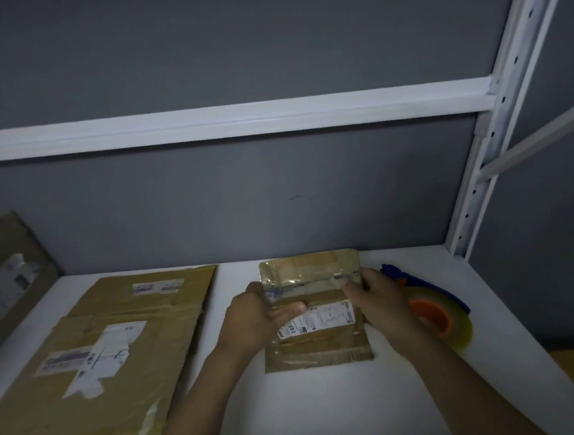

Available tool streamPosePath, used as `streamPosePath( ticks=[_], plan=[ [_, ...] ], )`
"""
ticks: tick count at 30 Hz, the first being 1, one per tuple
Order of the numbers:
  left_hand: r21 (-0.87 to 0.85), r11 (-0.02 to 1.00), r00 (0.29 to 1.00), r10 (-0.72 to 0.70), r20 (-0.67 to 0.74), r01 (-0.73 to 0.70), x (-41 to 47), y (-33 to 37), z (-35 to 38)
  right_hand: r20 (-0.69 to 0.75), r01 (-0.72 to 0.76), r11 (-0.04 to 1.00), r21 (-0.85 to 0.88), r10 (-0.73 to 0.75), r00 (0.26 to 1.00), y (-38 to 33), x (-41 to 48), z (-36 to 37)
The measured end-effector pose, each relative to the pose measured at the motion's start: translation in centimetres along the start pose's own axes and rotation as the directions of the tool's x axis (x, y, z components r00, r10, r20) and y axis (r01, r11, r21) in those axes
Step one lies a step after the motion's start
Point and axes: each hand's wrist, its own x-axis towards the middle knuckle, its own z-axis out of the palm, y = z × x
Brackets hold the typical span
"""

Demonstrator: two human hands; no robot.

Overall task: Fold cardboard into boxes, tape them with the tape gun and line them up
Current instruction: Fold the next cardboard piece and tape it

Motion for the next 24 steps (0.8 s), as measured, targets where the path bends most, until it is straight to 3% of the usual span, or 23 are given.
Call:
streamPosePath(
  ticks=[3, 5, 7, 9, 11, 16, 20, 24],
  plan=[
    [-0.179, 0.964, 0.980, 0.191, -0.057, -0.198, -1.1, -0.3, 0.2, -0.132, 0.074, 0.969, 0.238, -0.043, 0.990, -1.2, -0.9, -0.9],
    [-0.201, 0.931, 0.952, 0.295, -0.082, -0.305, -1.5, -0.2, 0.3, -0.225, 0.085, 0.929, 0.359, -0.003, 0.974, -2.5, -1.1, -1.5],
    [-0.188, 0.911, 0.930, 0.355, -0.093, -0.366, -1.4, 0.1, 0.3, -0.270, 0.101, 0.921, 0.376, 0.005, 0.963, -3.0, -1.3, -1.8],
    [-0.256, 0.911, 0.946, 0.297, -0.134, -0.322, -1.5, 0.5, 0.2, -0.302, 0.123, 0.937, 0.326, -0.020, 0.953, -2.9, -1.7, -1.7],
    [-0.346, 0.916, 0.966, 0.130, -0.225, -0.204, -1.4, 0.4, 0.3, -0.294, 0.132, 0.949, 0.287, -0.044, 0.955, -1.9, -2.1, -1.4],
    [-0.352, 0.933, 0.947, -0.043, -0.317, -0.075, -1.5, -0.5, 1.1, -0.139, 0.077, 0.954, 0.290, -0.037, 0.990, -0.9, -3.1, -0.7],
    [-0.374, 0.925, 0.931, -0.082, -0.355, -0.061, -2.7, -1.6, 2.0, -0.108, -0.041, 0.956, 0.291, 0.075, 0.991, 0.4, -3.5, -0.2],
    [-0.434, 0.892, 0.957, -0.003, -0.289, -0.128, -3.5, -1.8, 1.4, -0.213, -0.065, 0.956, 0.287, 0.130, 0.968, 0.6, -3.0, -0.5]
  ],
)
